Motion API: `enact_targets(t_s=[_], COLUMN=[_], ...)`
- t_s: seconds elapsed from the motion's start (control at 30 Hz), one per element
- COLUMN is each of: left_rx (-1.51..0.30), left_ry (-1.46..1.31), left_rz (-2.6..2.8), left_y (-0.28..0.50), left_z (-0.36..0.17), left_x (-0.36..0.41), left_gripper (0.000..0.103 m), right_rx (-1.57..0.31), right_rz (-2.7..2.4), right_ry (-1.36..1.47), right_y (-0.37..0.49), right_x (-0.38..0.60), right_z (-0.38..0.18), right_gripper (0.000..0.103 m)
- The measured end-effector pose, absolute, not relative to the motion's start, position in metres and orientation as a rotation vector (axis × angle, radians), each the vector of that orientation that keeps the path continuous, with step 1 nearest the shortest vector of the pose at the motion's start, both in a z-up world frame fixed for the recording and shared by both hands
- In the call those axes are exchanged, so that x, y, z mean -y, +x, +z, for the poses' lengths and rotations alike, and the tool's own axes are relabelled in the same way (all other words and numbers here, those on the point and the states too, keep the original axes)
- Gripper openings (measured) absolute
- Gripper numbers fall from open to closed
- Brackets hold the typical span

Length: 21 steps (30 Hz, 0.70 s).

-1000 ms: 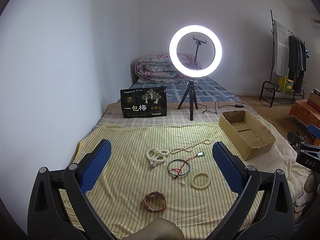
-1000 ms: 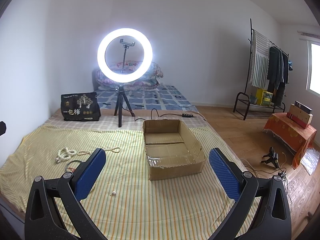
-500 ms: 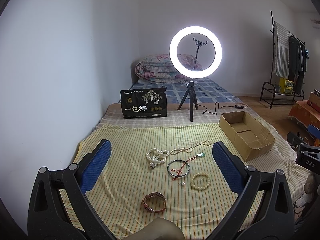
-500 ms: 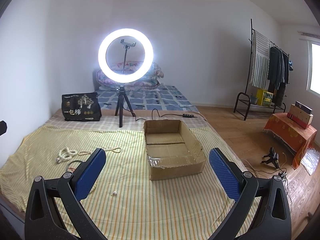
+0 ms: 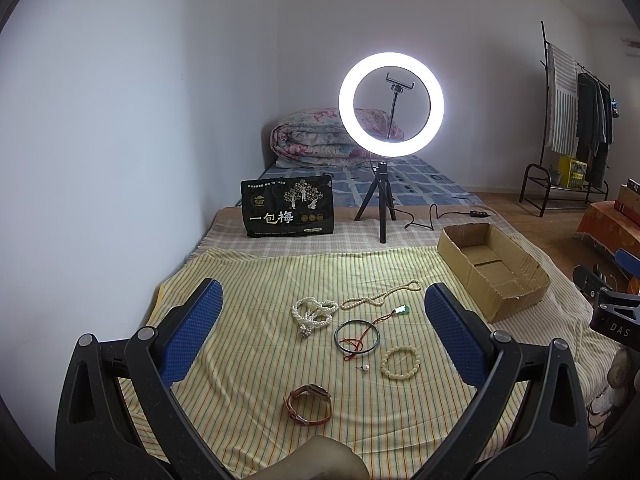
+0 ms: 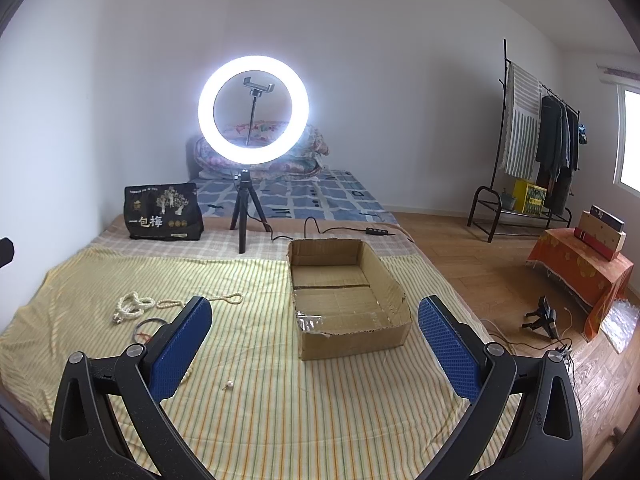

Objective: Organize jewelry

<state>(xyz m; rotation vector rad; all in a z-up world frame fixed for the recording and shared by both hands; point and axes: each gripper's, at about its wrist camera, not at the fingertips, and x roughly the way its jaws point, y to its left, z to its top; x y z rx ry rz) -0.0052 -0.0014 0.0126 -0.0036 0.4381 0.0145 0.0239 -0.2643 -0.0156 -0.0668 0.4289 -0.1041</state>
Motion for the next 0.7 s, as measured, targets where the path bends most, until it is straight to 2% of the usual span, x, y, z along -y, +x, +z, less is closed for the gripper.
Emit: enact_targets(t_s=[0.7], left_rx=[-0.440], left_ry=[-0.004], left_rz=[0.017], left_y=[-0.0061], left_z=[0.0129], left_x=[-0.0024], left_gripper=[0.103], right_rx=[-0.426], right_rz=[-0.105], right_ry=[-0.069], right_y=[0.0236], right_x=[0.2635], right_z=[-0.0165], right_gripper=[0.102])
